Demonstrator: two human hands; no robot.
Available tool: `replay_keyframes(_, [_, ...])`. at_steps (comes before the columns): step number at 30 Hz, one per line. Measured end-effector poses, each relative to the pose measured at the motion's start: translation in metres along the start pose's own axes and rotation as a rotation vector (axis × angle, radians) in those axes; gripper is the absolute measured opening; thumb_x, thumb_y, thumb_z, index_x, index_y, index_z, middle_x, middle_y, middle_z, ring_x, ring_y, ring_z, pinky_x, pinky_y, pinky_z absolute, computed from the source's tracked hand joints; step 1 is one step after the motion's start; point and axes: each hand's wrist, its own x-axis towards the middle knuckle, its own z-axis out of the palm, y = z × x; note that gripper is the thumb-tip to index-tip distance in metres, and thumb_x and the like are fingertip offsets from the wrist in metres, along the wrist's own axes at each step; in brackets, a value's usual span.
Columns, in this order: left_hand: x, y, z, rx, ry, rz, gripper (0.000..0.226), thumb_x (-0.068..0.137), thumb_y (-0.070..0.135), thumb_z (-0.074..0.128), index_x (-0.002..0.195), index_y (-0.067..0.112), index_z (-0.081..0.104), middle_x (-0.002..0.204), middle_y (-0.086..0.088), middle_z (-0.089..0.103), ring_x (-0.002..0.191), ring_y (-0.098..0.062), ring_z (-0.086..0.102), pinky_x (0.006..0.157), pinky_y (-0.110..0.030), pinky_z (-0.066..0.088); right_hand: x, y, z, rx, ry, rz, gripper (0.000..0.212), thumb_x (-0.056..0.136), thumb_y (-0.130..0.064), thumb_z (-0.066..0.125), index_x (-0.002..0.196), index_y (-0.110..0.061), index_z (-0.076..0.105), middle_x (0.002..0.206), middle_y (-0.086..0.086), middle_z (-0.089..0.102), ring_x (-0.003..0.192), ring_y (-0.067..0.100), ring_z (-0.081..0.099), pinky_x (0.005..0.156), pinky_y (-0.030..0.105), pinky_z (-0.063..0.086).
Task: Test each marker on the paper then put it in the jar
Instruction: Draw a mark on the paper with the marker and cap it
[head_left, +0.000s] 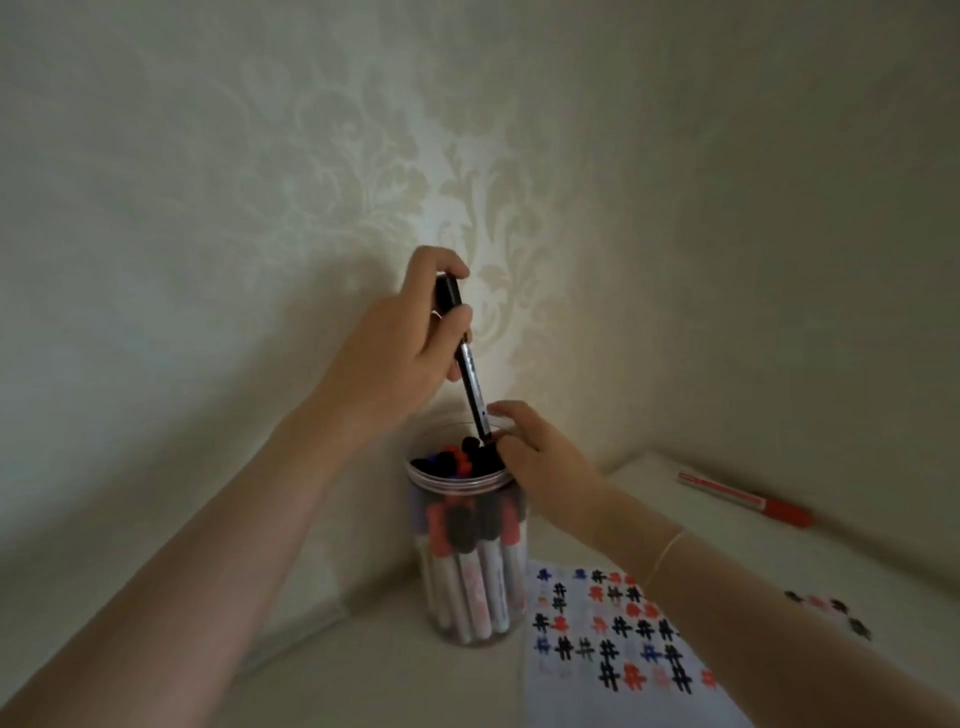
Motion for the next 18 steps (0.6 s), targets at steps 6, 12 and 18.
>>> replay_keyframes(6, [-0.024, -0.001, 0.009, 0.079, -0.021, 0.25, 0.02, 0.098, 0.027, 0.036, 0.118, 0.026, 0.032, 0.075, -0.004, 0.063, 0.052, -0.019, 0.062, 0.048, -0.044, 0.05, -0.031, 0.002, 0.001, -0.017, 0.032, -0.217, 0.043, 0.097, -0.008, 0.034, 0.136, -0.025, 0.031, 0.102, 0.009, 0.064, 0.084, 0.022, 0.06, 0.076, 0.029, 0.049])
replay_keyframes(12, [-0.03, 0.003, 0.004, 0.31, -0.02, 0.484, 0.022, 0.096, 0.022, 0.037, 0.117, 0.017, 0.033, 0.075, -0.003, 0.064, 0.043, -0.011, 0.049, 0.039, -0.036, 0.044, -0.041, 0.006, 0.0, -0.013, 0.026, -0.275, 0.046, 0.095, -0.004, 0.034, 0.135, -0.026, 0.031, 0.108, 0.009, 0.064, 0.096, 0.026, 0.061, 0.085, 0.041, 0.052])
replay_keyframes(18, [-0.034, 0.005, -0.001, 0.284, -0.111, 0.438, 0.022, 0.097, 0.029, 0.038, 0.117, 0.02, 0.032, 0.075, -0.001, 0.064, 0.054, -0.016, 0.06, 0.047, -0.037, 0.049, -0.041, 0.006, -0.001, -0.014, 0.031, -0.259, 0.045, 0.094, -0.004, 0.035, 0.132, -0.026, 0.034, 0.106, 0.014, 0.065, 0.095, 0.031, 0.061, 0.084, 0.047, 0.051])
